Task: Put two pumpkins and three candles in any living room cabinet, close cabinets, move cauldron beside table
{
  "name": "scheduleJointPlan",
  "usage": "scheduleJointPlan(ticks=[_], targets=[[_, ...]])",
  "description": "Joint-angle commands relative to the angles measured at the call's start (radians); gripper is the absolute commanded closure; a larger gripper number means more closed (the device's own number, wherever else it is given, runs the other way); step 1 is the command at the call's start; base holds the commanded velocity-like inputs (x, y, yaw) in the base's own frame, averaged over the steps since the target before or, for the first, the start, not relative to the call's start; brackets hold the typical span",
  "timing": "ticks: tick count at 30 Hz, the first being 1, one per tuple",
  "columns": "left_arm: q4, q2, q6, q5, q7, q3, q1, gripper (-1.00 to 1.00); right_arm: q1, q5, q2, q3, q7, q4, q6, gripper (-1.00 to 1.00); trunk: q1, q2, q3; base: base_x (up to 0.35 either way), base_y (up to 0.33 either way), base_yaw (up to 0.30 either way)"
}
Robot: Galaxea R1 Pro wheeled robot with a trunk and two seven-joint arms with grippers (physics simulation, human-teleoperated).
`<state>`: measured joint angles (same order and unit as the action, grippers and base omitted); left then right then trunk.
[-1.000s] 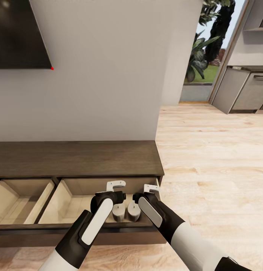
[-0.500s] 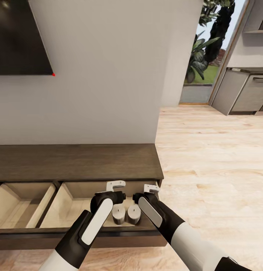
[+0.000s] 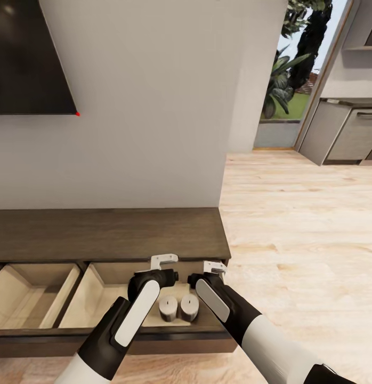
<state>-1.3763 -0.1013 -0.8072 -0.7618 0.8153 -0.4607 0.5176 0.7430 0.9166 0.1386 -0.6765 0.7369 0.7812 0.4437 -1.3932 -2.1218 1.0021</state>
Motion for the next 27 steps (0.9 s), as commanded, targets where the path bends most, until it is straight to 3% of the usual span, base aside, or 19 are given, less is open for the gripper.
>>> scheduleJointPlan(ticks=[1, 10, 27], targets=[[-0.004, 0.000, -0.001, -0.010, 0.011, -0.001, 0.001, -1.00, 0.001, 0.005, -0.001, -0.003, 0.007, 0.001, 0.004, -1.00, 0.004, 0.007, -0.002, 0.000, 0.000, 0.000], [-0.009, 0.000, -0.001, -0.011, 0.011, 0.007, 0.001, -1.00, 0.001, 0.008, -0.001, -0.003, 0.006, 0.001, 0.006, -1.00, 0.039, 0.070, -0.031, -0.002, 0.000, 0.000], [-0.009, 0.000, -0.001, -0.011, 0.011, 0.008, 0.001, -1.00, 0.001, 0.008, -0.001, -0.002, 0.006, 0.004, 0.006, -1.00, 0.104, 0.189, -0.084, -0.128, 0.013, 0.000]])
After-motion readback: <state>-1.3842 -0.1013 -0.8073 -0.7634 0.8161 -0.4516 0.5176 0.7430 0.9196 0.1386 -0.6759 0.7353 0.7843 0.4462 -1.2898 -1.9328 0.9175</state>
